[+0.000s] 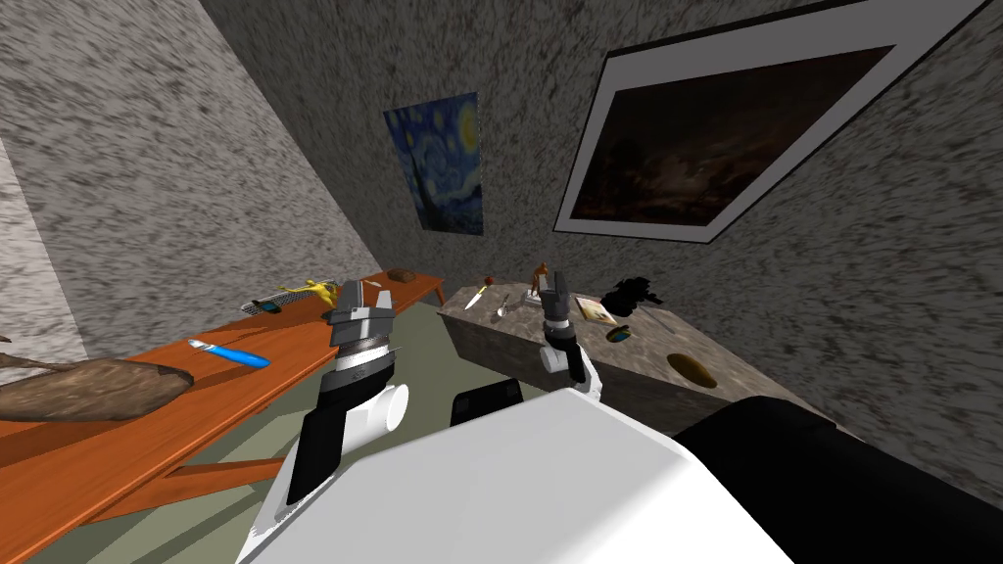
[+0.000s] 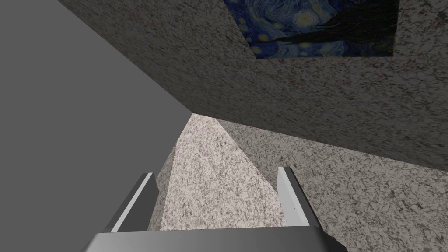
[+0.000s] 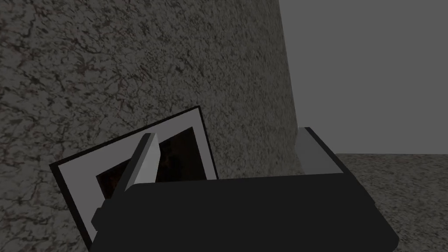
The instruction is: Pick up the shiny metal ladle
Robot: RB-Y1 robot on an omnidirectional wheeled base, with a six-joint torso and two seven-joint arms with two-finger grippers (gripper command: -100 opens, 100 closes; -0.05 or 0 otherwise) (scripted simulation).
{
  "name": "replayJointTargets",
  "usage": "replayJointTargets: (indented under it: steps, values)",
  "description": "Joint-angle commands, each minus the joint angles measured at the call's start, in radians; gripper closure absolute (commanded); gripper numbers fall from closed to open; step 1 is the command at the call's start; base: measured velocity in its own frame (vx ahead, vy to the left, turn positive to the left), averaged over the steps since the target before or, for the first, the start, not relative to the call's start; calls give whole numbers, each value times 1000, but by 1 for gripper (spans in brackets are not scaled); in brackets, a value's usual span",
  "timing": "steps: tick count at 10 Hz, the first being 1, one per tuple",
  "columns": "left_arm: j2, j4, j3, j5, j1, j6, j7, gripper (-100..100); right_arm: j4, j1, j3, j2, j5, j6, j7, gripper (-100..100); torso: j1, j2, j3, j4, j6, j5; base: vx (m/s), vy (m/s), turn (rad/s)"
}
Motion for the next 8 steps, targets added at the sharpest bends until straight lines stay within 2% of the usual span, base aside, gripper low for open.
replayJointTargets:
  steps: [1,2,4,5,6,7,8]
  values:
    - [0,0,0,0,0,0,0,0,45,-50,30,-45,50,-8,35,-100,0,0,0,0,0,0,1,15,-75]
    - [0,0,0,0,0,0,0,0,45,-61,30,-45,53,-8,35,-100,0,0,0,0,0,0,2,11,-22]
    - [0,0,0,0,0,0,0,0,103,-126,74,-108,121,-20,80,-100,0,0,0,0,0,0,2,11,-82]
    - [0,0,0,0,0,0,0,0,103,-142,74,-108,129,-20,80,-100,0,0,0,0,0,0,3,13,-29]
    - [0,0,0,0,0,0,0,0,135,-180,99,-141,170,-27,105,-100,0,0,0,0,0,0,3,13,-55]
    - [0,0,0,0,0,0,0,0,135,-188,99,-141,171,-27,105,-100,0,0,0,0,0,0,3,11,-31]
    - [0,0,0,0,0,0,0,0,170,-226,126,-174,217,-33,132,-100,0,0,0,0,0,0,4,11,-62]
